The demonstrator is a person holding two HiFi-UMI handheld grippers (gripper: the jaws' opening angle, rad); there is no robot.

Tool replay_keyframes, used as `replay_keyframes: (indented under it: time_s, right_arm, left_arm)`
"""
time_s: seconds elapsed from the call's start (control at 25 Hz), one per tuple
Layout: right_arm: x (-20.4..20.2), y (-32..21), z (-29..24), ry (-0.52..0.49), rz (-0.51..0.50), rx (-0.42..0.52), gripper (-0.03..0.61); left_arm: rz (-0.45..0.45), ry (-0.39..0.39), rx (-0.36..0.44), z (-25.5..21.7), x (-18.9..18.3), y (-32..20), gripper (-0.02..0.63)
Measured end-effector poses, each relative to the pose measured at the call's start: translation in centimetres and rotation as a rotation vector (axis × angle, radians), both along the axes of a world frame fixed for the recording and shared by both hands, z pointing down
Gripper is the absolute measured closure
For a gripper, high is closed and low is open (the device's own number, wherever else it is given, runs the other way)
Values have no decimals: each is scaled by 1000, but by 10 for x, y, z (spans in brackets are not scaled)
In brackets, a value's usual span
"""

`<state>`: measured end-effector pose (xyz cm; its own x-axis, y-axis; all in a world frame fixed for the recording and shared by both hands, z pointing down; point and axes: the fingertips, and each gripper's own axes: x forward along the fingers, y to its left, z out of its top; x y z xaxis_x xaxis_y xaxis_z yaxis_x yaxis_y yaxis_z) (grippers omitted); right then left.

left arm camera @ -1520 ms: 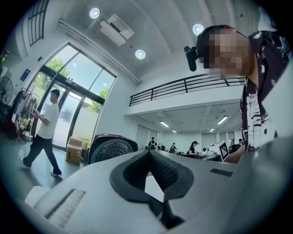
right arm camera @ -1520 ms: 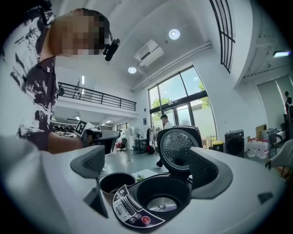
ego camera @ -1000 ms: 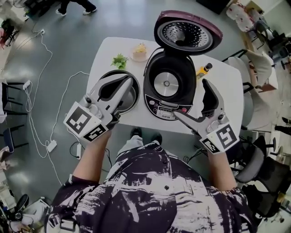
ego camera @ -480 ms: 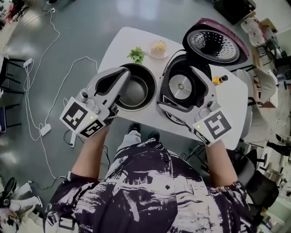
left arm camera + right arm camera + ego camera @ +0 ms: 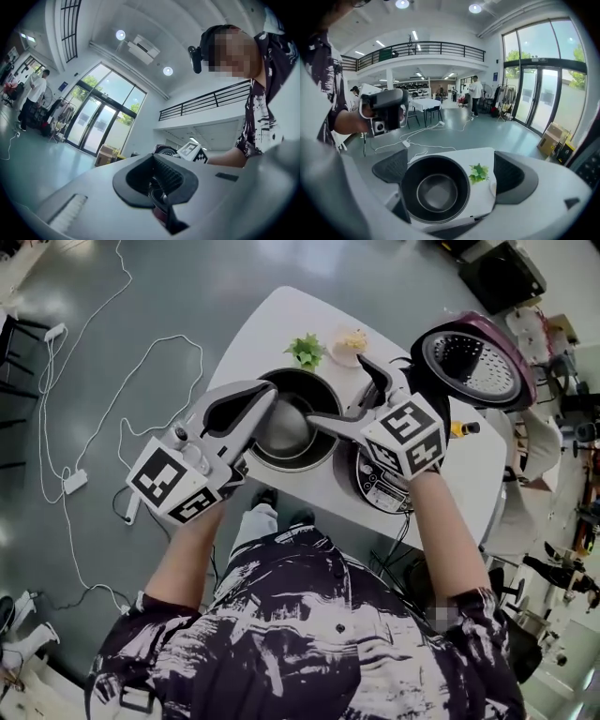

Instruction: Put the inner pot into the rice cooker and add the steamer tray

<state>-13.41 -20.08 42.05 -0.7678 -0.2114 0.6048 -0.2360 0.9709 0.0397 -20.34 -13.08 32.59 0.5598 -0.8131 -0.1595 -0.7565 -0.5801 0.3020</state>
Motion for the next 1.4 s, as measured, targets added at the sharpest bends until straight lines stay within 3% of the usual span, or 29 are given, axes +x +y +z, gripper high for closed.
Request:
replay_keyframes:
  time_s: [0.52,0.92,1.0,1.24,1.4]
  right_arm:
    - [-29,-50,159,303,23,-200,49]
    - [-30,-46,212,465,-12,-333,65]
    - [-29,-46,221,493,-23,-343,108]
    - [-20,-53,243,611,-40,-279,426]
    - [-17,-63,249,688,-31,-208,561]
  left_arm:
    - [-33,5,-33,19,-35,11,609]
    - [-60,6,-60,24,-53,12,609]
    - [-63,3,-62,26,-54,11,609]
    - [-68,0,-66,27,-61,10,609]
    - [-70,-3,-69,26,-66,11,609]
